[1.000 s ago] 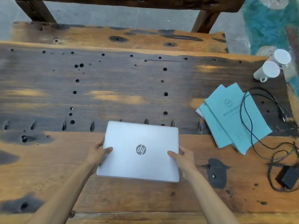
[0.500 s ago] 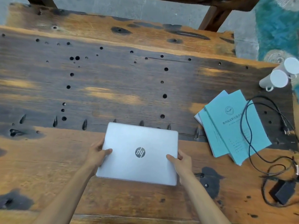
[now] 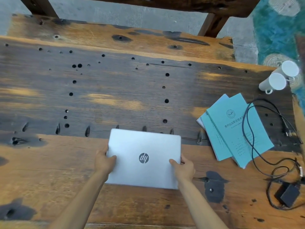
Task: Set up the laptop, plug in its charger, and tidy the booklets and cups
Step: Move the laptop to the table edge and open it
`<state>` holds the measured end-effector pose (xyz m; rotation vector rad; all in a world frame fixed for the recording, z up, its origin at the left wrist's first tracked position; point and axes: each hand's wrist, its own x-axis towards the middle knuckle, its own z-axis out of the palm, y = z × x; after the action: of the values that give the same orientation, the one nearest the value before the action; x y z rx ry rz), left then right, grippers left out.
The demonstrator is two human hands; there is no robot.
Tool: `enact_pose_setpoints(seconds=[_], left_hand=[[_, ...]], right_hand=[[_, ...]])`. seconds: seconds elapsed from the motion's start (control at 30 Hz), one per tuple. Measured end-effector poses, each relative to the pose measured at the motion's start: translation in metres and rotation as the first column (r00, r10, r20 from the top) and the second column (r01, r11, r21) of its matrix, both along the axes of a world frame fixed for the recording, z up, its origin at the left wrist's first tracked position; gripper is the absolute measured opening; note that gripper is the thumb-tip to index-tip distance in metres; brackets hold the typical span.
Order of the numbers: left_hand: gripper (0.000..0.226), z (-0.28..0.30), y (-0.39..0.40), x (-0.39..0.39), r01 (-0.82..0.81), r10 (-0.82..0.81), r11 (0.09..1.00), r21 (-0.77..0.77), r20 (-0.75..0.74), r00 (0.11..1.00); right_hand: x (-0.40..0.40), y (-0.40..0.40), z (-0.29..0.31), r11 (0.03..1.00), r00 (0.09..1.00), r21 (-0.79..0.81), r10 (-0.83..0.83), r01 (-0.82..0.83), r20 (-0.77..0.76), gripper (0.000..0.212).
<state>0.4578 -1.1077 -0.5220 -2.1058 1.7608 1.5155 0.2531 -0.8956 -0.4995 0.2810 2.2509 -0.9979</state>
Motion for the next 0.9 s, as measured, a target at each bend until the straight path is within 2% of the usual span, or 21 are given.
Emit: enact_pose_setpoints(seconds=[0.23, 0.37, 0.47, 0.63, 0.73, 0.8, 0.83, 0.9], left_hand=[[0.053, -0.001, -0.002, 0.000, 0.012, -0.011, 1.000, -0.010, 0.053, 0.999], [0.049, 0.003, -0.004, 0.001, -0.007, 0.008, 1.000, -0.010, 0.023, 1.000], [0.055, 0.003, -0.004, 0.007, 0.003, -0.003, 1.000, 0.014, 0.000, 1.000], [0.067, 0.010, 0.002, 0.018, -0.048, 0.054, 0.997, 0.058, -0.116, 0.992], [0.062, 0.017, 0.010, 0.029, -0.057, 0.070, 0.996, 0.065, -0.206, 0.976], [0.055, 0.020, 0.016, 0.040, -0.064, 0.081, 0.995, 0.072, -0.268, 0.960], [0.051, 0.021, 0.019, 0.045, -0.072, 0.093, 0.994, 0.081, -0.297, 0.950], [0.045, 0.023, 0.027, 0.055, -0.127, 0.164, 0.984, 0.127, -0.347, 0.923]], right_hand=[[0.005, -0.004, -0.008, 0.995, 0.999, 0.095, -0.015, 0.019, -0.039, 0.036], [0.007, -0.004, -0.011, 0.990, 0.998, 0.143, 0.028, -0.020, -0.051, 0.044], [0.007, -0.004, -0.010, 0.989, 0.999, 0.147, 0.022, -0.016, -0.041, 0.046], [0.007, -0.003, -0.006, 0.990, 0.997, 0.127, 0.062, -0.056, -0.044, 0.035], [0.009, -0.003, 0.002, 0.973, 0.981, 0.171, 0.172, -0.155, -0.090, 0.050], [0.017, -0.001, 0.009, 0.916, 0.916, 0.266, 0.354, -0.300, -0.187, 0.065], [0.023, -0.001, 0.012, 0.864, 0.847, 0.306, 0.476, -0.400, -0.237, 0.072], [0.034, -0.001, 0.015, 0.715, 0.638, 0.299, 0.699, -0.632, -0.323, 0.078]])
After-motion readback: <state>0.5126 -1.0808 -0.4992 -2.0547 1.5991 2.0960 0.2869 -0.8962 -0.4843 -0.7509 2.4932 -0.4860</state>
